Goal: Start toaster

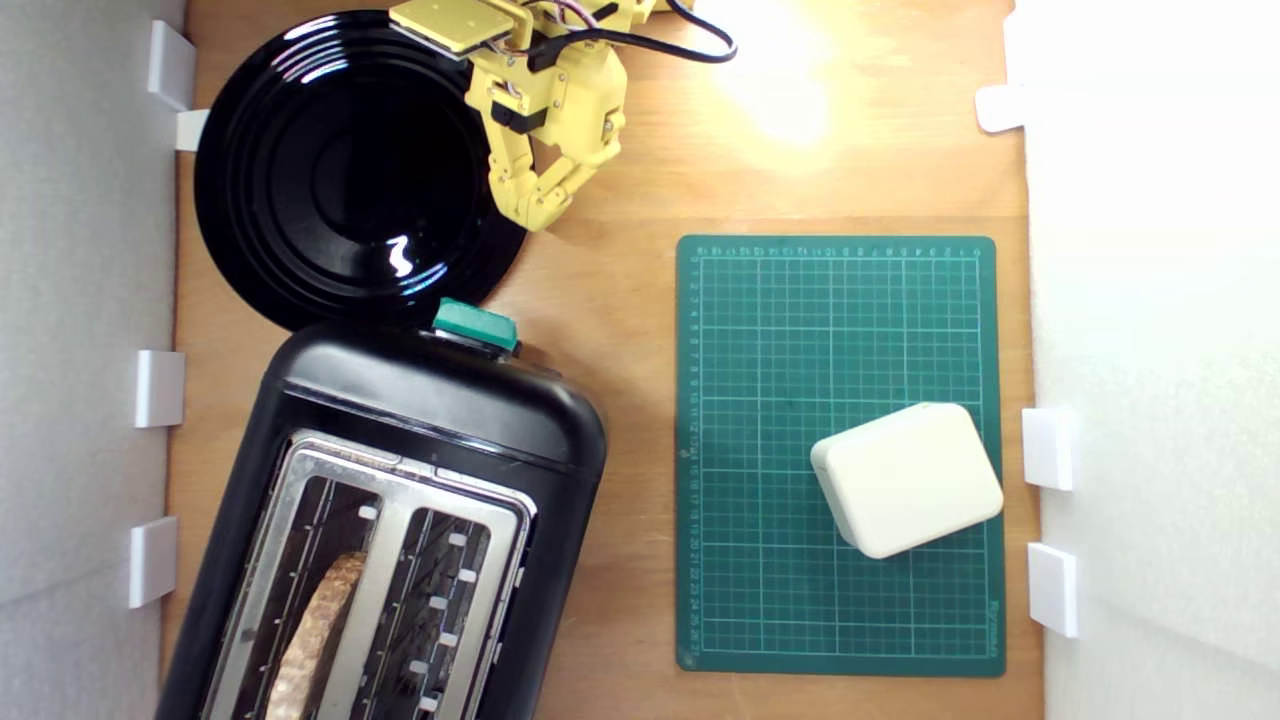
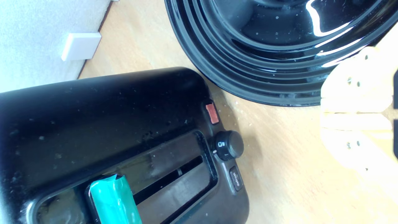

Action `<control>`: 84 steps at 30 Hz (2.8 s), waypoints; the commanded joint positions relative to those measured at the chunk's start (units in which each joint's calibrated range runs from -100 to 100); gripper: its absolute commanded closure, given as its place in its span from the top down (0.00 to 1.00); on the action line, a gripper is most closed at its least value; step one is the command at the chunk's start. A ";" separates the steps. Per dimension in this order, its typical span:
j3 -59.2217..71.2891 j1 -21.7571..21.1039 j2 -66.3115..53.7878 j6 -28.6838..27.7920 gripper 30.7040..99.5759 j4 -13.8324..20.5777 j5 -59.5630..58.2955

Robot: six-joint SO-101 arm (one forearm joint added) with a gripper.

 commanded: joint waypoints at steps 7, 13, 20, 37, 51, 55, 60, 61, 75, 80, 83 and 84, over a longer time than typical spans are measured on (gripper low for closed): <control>0.65 0.61 -1.00 -0.27 0.01 0.08 0.67; 0.65 0.61 -1.00 -0.27 0.01 0.08 0.67; 0.65 0.69 -0.58 -0.21 0.01 0.83 0.67; 0.65 0.69 -0.83 0.05 0.01 1.01 0.67; -10.07 -0.03 9.16 0.10 0.01 3.73 0.67; -18.43 0.05 17.07 0.10 0.01 3.45 0.67; -28.06 -0.03 24.64 0.15 0.01 3.55 0.67; -30.15 -0.11 26.06 0.15 0.01 3.55 0.58; -58.96 -1.22 43.55 0.15 0.01 3.45 0.50; -64.41 -1.30 47.96 0.15 0.01 3.45 0.41; -66.13 -1.30 49.71 0.41 0.01 3.83 0.33; -66.95 -1.30 50.21 1.25 0.01 3.55 0.33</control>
